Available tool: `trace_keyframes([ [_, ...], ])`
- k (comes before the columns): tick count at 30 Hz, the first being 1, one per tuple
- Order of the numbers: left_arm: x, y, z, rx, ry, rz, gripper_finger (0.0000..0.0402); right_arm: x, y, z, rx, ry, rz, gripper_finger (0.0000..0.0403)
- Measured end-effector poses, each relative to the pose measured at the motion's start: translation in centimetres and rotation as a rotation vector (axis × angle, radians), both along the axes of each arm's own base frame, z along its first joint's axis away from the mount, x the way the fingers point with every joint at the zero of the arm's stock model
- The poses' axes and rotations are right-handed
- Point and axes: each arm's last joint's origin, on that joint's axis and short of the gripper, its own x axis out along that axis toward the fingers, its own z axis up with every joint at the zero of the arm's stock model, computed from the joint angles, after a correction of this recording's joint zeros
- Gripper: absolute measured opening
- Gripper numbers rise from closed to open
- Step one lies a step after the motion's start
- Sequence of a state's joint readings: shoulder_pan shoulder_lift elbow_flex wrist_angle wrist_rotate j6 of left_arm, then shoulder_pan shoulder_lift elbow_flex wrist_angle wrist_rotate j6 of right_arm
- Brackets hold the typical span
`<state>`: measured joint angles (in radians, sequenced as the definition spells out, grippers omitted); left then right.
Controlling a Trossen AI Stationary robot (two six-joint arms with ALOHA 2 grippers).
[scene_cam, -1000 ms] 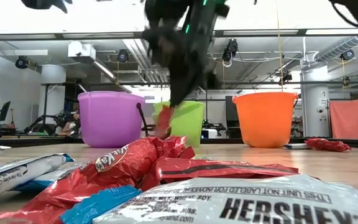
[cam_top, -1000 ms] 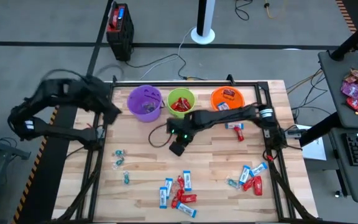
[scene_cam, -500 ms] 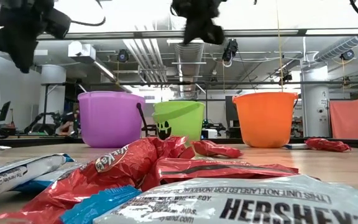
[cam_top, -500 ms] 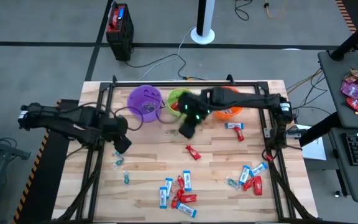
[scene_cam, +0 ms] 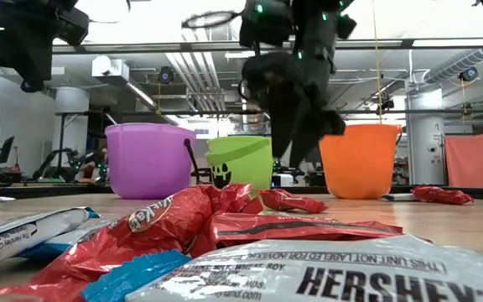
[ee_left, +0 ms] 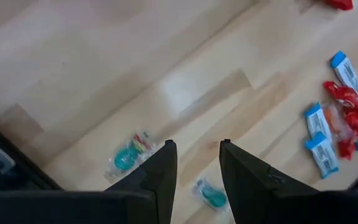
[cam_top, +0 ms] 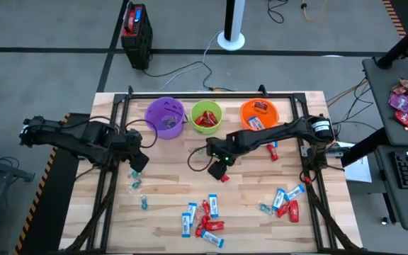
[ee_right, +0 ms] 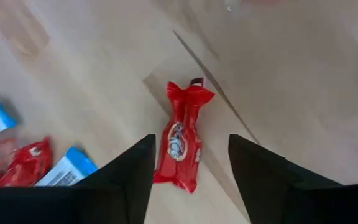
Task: Sort candy by brand, put in halloween buckets
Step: Put the red chocolate bar into the green bucket
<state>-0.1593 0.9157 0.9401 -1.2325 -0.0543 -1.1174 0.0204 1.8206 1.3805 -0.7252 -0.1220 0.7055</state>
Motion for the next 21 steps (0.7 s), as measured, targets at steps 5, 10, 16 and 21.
trace_keyframes([
  [5, 0.6, -0.2, -0.4, -0.014, 0.039, -0.002, 0.0105, -0.4, 0.2, -2.2, -0.014, -0.039, -0.028, 0.0213],
  [10, 1.2, -0.3, -0.9, -0.007, 0.073, -0.005, 0.0105, -0.1, 0.2, -3.9, -0.025, -0.081, -0.033, 0.0207],
  [16, 1.7, -0.3, -1.2, 0.002, 0.099, -0.007, 0.0105, 0.6, 0.6, -6.1, -0.034, -0.063, 0.005, 0.017],
  [21, 1.9, -0.5, -1.4, 0.01, 0.109, -0.026, 0.0105, 0.8, 0.8, -6.4, -0.058, -0.05, 0.041, 0.0085],
])
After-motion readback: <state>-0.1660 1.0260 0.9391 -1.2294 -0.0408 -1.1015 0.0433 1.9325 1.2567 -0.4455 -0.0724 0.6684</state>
